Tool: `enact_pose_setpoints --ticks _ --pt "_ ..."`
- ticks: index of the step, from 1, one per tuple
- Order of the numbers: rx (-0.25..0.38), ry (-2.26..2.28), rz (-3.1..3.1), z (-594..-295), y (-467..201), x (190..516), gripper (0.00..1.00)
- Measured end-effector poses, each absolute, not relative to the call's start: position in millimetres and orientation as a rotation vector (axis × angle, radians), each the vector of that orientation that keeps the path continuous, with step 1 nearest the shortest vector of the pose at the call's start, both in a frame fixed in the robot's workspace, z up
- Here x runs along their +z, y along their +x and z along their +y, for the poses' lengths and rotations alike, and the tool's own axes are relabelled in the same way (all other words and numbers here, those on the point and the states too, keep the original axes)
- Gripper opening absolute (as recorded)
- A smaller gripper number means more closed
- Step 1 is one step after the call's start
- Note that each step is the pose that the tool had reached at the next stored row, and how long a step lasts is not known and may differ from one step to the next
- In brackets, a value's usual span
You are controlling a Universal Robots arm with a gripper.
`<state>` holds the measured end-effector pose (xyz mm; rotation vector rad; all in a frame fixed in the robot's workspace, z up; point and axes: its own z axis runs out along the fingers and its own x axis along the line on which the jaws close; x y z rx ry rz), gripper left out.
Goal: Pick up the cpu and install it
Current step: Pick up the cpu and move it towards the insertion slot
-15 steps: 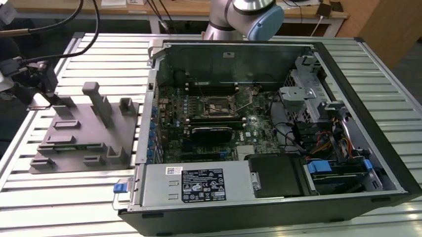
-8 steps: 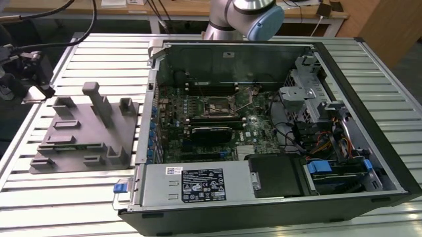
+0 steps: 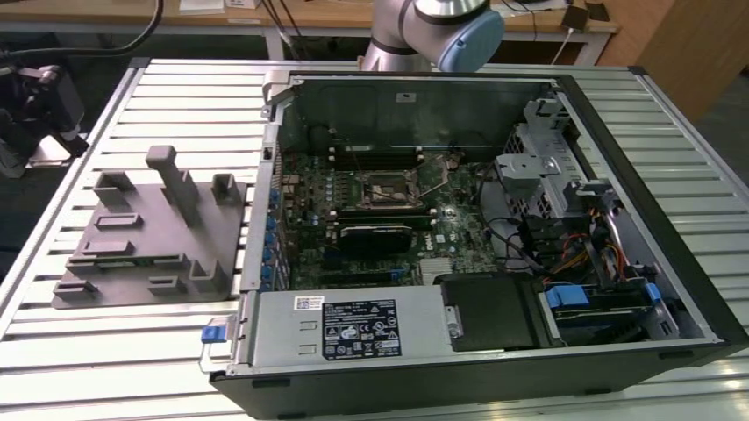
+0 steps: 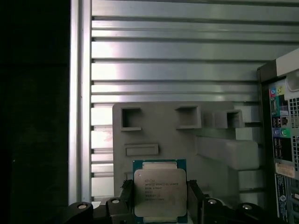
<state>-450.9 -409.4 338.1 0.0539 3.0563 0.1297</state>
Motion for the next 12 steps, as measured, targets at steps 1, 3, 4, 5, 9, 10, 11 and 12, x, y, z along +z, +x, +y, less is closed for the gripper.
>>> enact_pose_setpoints --ticks 1,3,4,5,9,10,11,12 --pt "0.130 0.054 3.055 -409.2 -450.9 341.2 0.55" --pt "0.130 0.054 3.051 -408.7 -450.9 347.5 0.55" --pt "0.130 0.054 3.049 -408.5 -450.9 350.4 0.55" --pt "0.130 0.054 3.047 -408.2 -450.9 353.3 0.55" --pt "0.130 0.054 3.042 -407.7 -450.9 357.6 0.55" --pt "0.130 0.054 3.042 -407.7 -451.0 357.6 0.55" --pt "0.130 0.055 3.042 -407.6 -451.0 357.7 0.55" --pt "0.129 0.055 3.043 -407.6 -449.2 357.9 0.55"
